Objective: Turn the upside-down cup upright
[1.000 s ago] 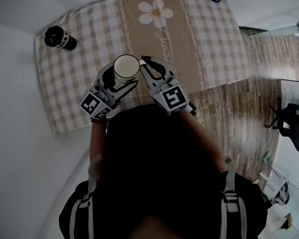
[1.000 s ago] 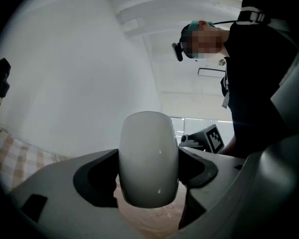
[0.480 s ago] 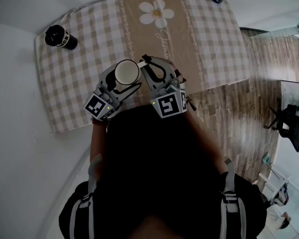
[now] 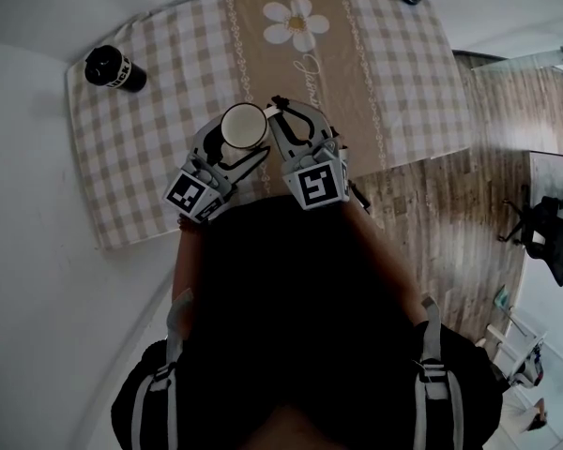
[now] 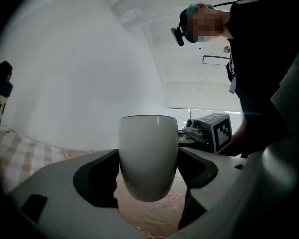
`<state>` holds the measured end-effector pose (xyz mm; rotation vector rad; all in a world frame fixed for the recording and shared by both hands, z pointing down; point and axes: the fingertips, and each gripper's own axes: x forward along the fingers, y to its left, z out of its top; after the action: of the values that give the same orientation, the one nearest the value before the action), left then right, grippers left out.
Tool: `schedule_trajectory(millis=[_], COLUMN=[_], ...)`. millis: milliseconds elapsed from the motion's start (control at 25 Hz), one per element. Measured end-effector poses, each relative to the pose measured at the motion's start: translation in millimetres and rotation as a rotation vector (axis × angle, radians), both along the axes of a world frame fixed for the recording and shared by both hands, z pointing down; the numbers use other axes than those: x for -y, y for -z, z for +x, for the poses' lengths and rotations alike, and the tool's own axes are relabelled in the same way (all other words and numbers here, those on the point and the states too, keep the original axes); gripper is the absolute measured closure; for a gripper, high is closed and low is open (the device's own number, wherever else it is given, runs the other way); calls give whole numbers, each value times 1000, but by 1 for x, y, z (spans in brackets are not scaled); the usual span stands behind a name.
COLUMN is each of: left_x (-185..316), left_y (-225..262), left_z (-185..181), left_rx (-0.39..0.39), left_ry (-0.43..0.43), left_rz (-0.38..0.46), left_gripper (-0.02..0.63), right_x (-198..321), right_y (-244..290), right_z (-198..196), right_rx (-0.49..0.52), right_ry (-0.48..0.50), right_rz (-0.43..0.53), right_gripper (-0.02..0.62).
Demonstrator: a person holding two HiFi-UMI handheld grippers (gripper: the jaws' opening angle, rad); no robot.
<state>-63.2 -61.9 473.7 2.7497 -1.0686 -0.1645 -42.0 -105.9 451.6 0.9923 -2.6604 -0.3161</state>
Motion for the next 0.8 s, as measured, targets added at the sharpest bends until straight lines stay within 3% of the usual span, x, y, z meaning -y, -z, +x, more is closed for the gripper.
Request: schedule_trajectory(millis=[240,400,760,800], left_x=[12,13,6,6], left_y=[-2,-7,-15,-15], left_z=[0,-13,-34,-34], left_rx=[-17,-14,-37,-36], left_ry=[26,57,96,95], left_rz=[-20,-36,-76,-75], left_gripper=[239,291,314,340], right_x=[14,27,51,53], right_y=[-8,-18,-69,-75], right_z=[5,17,35,33], right_rx=[79,81,-19,-32], right_ry=[-32,-84,-122,-119], right_rz=[-73,-89,-123,-126], right_gripper=[552,551,551,551])
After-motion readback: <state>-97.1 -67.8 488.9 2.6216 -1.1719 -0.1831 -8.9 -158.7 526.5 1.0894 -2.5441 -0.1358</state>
